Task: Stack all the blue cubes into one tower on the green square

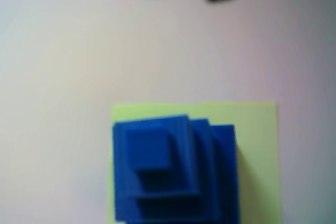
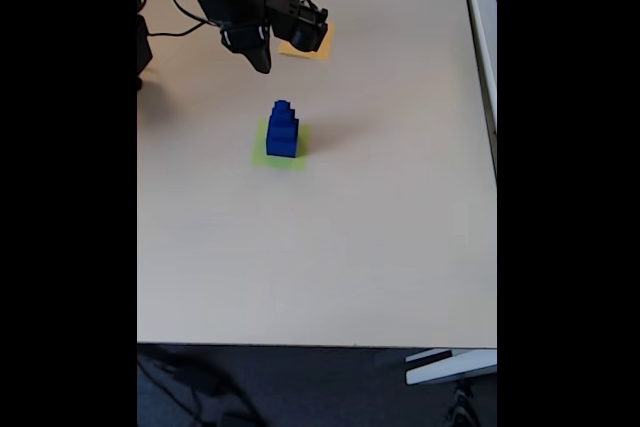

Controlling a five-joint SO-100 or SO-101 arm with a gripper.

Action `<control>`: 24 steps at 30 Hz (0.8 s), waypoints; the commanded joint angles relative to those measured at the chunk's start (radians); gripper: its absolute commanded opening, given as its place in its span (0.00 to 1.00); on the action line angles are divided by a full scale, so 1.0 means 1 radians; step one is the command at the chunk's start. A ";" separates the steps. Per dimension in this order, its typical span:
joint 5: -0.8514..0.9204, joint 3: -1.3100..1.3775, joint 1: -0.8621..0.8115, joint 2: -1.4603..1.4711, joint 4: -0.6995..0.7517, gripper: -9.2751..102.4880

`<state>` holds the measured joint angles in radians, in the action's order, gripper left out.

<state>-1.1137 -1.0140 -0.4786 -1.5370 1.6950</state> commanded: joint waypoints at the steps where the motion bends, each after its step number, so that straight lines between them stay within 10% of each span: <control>1: -0.026 0.005 0.014 -0.078 -0.025 0.08; 24: -0.052 -0.063 0.044 -0.080 -0.133 0.08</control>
<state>-1.1597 -1.0799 -0.4372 -1.5509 1.5754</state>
